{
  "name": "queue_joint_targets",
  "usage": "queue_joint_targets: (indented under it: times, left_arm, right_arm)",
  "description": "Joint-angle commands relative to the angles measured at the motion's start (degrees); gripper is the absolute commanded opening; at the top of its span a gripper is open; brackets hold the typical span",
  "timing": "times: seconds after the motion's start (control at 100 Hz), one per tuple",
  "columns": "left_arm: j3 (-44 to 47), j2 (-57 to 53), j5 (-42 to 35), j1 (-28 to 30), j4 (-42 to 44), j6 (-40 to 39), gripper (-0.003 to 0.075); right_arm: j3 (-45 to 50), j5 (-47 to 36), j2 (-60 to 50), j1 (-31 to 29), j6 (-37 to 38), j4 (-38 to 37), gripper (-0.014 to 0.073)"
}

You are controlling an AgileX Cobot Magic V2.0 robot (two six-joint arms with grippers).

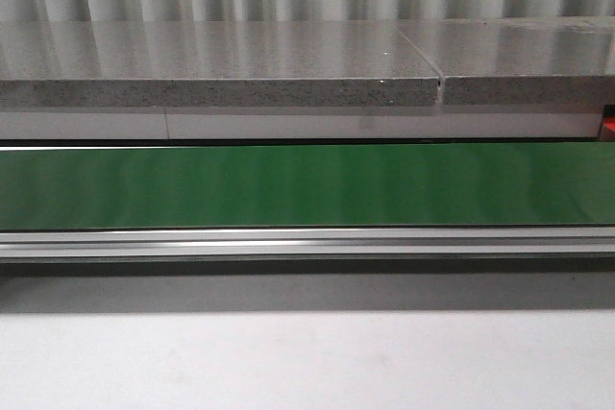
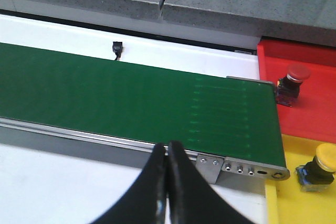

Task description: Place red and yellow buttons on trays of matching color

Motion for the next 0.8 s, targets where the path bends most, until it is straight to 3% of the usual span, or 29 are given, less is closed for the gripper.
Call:
queue_joint_targets:
  times: [0.0,0.23,0.42,0.53,0.68,0.73,0.79]
  left_arm:
    - [-2.16,4.36,-5.07,-0.34,2.34,-5.92,-0.0020]
    - [-7.49,18.55,-5.09,0.48,9.07,-17.12,-0.0020]
    - [-13.23,30.25,-4.28,5.37,9.14,-17.75,0.0017]
    - [-16.07,35.82,-3.96,8.84,9.03,-17.75,0.0169]
    - [-19.04,41.58,-2.28,13.19,9.03,-16.62,0.0503]
    - [-20.30,43.55,-0.39,14.67,9.03,-16.51,0.0573]
    - [-22.08,46.09,1.96,16.63,8.93,-16.51,0.0598]
  right_arm:
    - [-1.17,-3.40,0.42,-0.07,-0.67,0.16,-0.0050]
    - [-1.17,-3.33,0.42,-0.07,-0.67,0.16,-0.0050]
    - [-1.17,-3.33,0.42,-0.07,-0.67,0.16,-0.0050]
    - [-1.17,-3.33,0.42,-0.07,-0.67,0.16,-0.0050]
    - [-1.17,-3.33,0.42,-0.07,-0.67,0.16,-0.0050]
    - [-1.17,-3.33,0.42,-0.07,-0.67,0.16,-0.0050]
    - [-1.17,-3.33,0.42,-0.07,-0.67,0.16,-0.0050]
